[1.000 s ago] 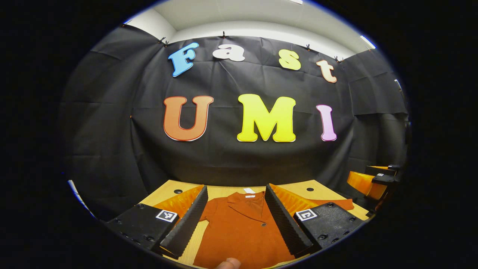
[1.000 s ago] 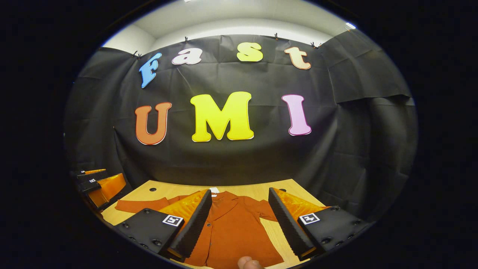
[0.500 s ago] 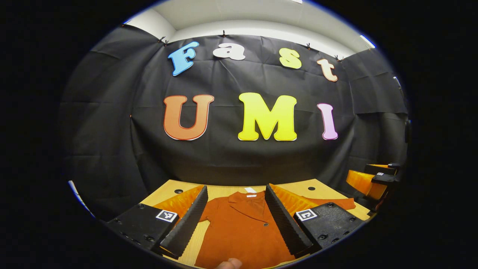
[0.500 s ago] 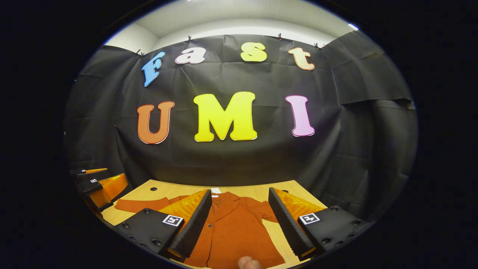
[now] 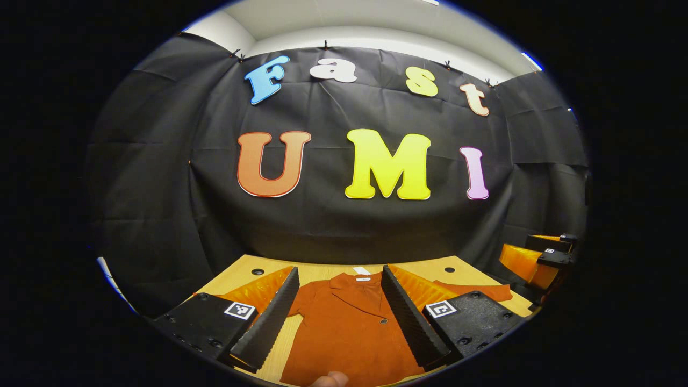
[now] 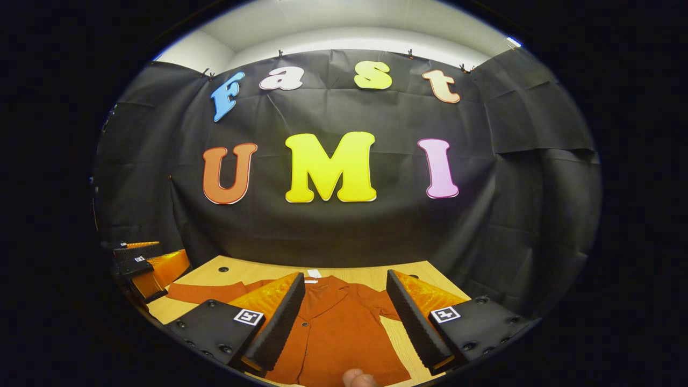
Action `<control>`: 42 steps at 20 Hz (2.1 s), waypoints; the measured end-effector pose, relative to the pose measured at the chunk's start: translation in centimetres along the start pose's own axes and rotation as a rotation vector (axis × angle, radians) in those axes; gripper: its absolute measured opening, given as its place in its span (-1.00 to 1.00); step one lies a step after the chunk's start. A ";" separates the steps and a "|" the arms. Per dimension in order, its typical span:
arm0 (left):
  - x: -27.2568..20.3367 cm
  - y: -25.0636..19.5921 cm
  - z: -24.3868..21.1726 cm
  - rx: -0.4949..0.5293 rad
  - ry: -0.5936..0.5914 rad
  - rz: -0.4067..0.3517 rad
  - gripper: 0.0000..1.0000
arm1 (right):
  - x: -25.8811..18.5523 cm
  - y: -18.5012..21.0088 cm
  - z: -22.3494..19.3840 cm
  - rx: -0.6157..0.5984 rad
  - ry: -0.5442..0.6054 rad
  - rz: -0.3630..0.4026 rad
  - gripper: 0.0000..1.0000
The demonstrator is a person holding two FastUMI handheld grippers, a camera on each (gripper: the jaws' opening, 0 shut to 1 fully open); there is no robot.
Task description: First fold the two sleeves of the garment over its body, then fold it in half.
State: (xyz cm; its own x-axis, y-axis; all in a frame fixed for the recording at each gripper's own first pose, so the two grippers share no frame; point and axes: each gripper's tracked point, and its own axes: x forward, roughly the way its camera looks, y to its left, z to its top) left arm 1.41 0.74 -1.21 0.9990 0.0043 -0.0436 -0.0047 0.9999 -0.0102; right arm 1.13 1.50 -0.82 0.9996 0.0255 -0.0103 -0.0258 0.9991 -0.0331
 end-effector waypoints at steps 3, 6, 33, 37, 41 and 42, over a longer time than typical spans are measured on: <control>0.2 0.3 -0.1 -0.010 0.006 0.003 0.98 | 0.0 0.0 -0.3 0.004 0.009 -0.006 0.93; 0.1 0.5 -0.1 -0.016 0.008 0.003 0.98 | 0.0 0.2 -0.2 0.003 0.010 -0.007 0.92; 3.5 -7.6 -8.2 -0.017 0.274 -0.070 0.92 | 7.7 -18.4 -13.7 -0.004 0.313 -0.155 1.00; 3.5 -9.5 -10.0 0.000 0.348 -0.049 0.93 | 10.2 -26.7 -19.0 0.057 0.423 -0.222 0.92; 3.5 -10.6 -11.5 0.042 0.392 -0.012 0.92 | 12.7 -34.4 -24.9 0.205 0.566 -0.309 0.92; 3.5 -10.6 -11.9 0.059 0.407 -0.002 0.92 | 13.0 -35.6 -26.0 0.264 0.604 -0.324 0.93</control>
State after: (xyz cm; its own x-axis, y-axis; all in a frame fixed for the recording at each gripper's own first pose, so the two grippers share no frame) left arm 4.42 -10.01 -13.16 0.9000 0.0098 -0.4357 0.0116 0.9989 0.0464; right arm 14.85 -34.65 -25.76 0.7753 -0.2189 -0.5925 0.3490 0.9303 0.1129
